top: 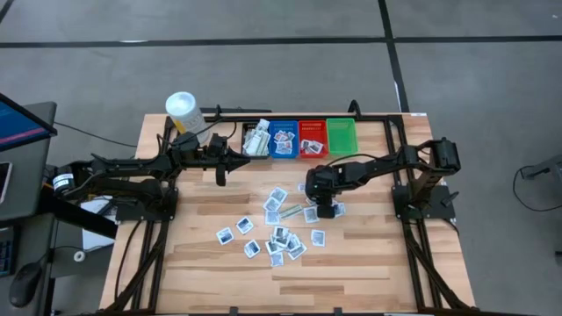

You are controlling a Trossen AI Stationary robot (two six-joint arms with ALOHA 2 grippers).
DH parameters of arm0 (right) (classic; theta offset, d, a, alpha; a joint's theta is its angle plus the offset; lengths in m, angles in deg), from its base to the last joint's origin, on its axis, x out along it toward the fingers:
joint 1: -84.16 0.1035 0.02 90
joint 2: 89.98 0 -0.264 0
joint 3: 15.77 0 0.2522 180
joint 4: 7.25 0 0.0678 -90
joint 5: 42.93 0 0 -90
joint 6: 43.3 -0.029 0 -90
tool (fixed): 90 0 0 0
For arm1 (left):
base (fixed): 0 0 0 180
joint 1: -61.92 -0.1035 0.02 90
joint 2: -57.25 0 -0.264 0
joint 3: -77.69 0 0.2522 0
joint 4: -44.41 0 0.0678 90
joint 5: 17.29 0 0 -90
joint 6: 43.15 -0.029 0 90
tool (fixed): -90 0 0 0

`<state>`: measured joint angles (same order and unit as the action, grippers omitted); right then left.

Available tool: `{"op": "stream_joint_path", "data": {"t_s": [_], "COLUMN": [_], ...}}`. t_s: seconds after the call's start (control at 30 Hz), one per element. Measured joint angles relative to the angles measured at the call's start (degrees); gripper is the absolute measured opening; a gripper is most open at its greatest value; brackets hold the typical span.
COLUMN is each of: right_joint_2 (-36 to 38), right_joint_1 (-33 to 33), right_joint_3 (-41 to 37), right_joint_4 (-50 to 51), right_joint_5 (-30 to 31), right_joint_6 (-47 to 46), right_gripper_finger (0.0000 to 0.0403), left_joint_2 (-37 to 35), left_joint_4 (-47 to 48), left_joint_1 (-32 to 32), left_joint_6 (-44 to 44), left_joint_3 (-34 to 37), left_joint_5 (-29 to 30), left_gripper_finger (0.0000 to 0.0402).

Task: Pick & Place First Aid Supplies
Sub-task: Put the orange ointment pack in the blue bin

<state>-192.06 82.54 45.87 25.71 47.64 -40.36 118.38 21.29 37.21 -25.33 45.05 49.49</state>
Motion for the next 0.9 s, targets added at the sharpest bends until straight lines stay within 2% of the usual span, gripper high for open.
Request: {"op": "stream_joint_path", "data": {"t_s": [0.2, 0.43, 0.67, 0.9], "right_joint_2": [0.0, 0.0, 0.0, -0.1], "right_joint_1": [0.0, 0.0, 0.0, 0.1], "right_joint_3": [0.0, 0.0, 1.1, 4.9], "right_joint_4": [0.0, 0.0, 1.3, 6.6], "right_joint_5": [-0.1, -0.3, -0.4, -0.6], "right_joint_6": [0.0, 0.0, -3.2, -2.1], "right_gripper_finger": [0.0067, 0.0006, 0.0004, 0.0006], "left_joint_2": [0.0, 0.0, 0.0, 0.0], "left_joint_4": [0.0, 0.0, 0.0, 0.0], "left_joint_1": [0.0, 0.0, 0.0, 0.0], "left_joint_6": [0.0, 0.0, 0.0, 0.0], "left_joint_3": [0.0, 0.0, 0.0, 0.0], "left_joint_5": [0.0, 0.0, 0.0, 0.0], "left_gripper_finger": [0.0043, 0.0043, 0.0043, 0.0043]}}
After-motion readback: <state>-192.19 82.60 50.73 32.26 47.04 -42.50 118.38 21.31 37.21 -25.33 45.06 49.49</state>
